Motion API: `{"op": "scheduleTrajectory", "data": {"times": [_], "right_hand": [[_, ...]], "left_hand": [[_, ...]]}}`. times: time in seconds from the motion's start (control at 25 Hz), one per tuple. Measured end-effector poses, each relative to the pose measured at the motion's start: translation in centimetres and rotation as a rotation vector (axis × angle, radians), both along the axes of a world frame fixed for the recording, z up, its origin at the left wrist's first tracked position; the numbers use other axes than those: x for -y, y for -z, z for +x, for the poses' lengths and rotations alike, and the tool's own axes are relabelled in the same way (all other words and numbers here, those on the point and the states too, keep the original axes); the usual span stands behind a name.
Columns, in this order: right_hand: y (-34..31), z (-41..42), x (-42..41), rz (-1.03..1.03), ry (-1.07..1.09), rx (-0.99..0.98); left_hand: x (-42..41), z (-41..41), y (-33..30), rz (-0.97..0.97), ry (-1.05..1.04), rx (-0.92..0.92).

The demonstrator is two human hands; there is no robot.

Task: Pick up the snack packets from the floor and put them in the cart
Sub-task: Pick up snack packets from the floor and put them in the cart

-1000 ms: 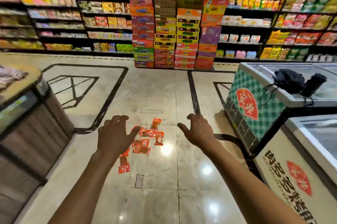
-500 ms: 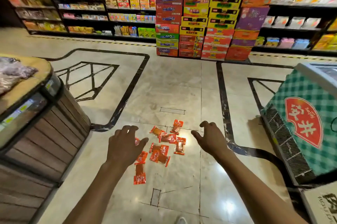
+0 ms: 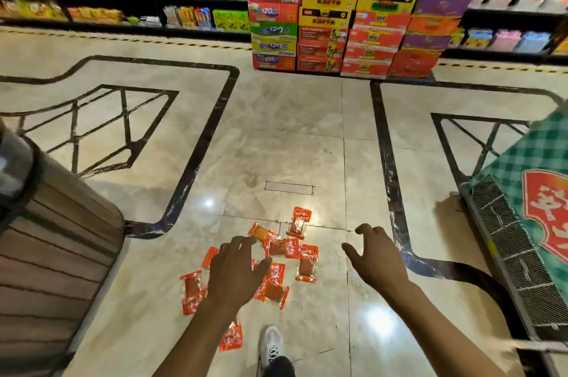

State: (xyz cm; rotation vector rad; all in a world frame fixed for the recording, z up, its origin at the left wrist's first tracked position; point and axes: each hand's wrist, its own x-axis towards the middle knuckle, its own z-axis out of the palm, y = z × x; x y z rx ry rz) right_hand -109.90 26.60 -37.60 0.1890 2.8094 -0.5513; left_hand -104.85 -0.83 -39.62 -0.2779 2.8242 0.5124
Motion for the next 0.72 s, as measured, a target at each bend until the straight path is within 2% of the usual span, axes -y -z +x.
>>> {"op": "scheduleTrajectory", "data": {"times": [0.12,0.28,0.56,0.72], "right_hand": [[7.5,-4.9,1.1,0.020,0.037,0.032],[23.6,-12.0,3.1,-0.025,0.086,0.131],[57.6,-17.8,1.6,-0.059,0.189,0.385],[72.9,-20.1,0.6,-0.004,0.177,0.521]], "left_hand": [[0.7,-6.2,8.1,0.093,-0.015,0.083],[-0.7,-14.9,24.2,0.141,0.017,0.132],[-1.1,-22.7,56.1,-0.003,0.187,0.241],[-1.4,-28.1,71.1,-0.072,0.272,0.235]]}}
